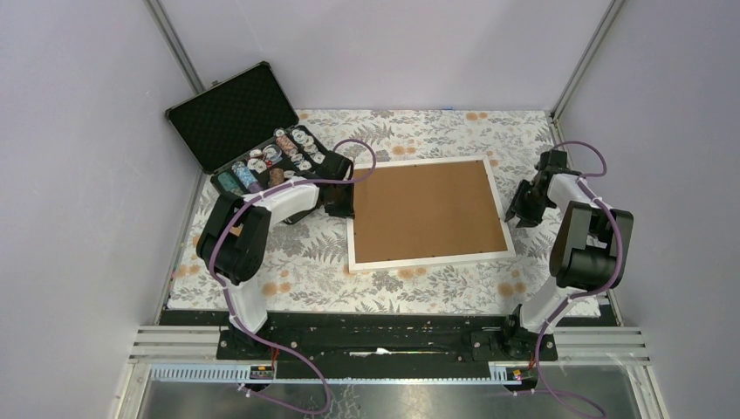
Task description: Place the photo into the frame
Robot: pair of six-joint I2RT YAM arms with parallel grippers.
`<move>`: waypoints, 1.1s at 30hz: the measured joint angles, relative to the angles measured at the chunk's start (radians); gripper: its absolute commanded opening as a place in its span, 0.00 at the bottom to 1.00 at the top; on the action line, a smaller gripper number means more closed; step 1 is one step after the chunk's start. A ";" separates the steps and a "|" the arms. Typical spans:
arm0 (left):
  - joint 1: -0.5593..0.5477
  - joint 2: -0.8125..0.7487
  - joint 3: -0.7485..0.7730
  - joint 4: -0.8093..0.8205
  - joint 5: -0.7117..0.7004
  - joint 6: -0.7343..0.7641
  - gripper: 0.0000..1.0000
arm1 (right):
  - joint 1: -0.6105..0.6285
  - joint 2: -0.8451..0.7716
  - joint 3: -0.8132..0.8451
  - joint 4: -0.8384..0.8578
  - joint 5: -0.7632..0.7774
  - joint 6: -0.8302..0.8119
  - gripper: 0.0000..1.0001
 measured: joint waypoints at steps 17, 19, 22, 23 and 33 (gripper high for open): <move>0.000 0.000 0.002 -0.002 -0.002 0.000 0.00 | 0.042 0.035 0.029 0.002 -0.002 -0.042 0.46; 0.000 0.000 0.002 -0.002 -0.002 0.000 0.00 | 0.045 0.043 0.039 -0.007 0.000 -0.051 0.47; 0.000 0.000 0.002 -0.001 -0.001 0.000 0.00 | 0.060 0.061 0.064 -0.031 0.018 -0.071 0.47; 0.000 0.000 0.001 -0.001 0.000 0.001 0.00 | 0.068 0.066 0.072 -0.039 0.029 -0.079 0.48; 0.000 0.000 0.001 -0.001 0.002 0.004 0.00 | 0.210 0.117 0.122 -0.048 0.188 -0.121 0.50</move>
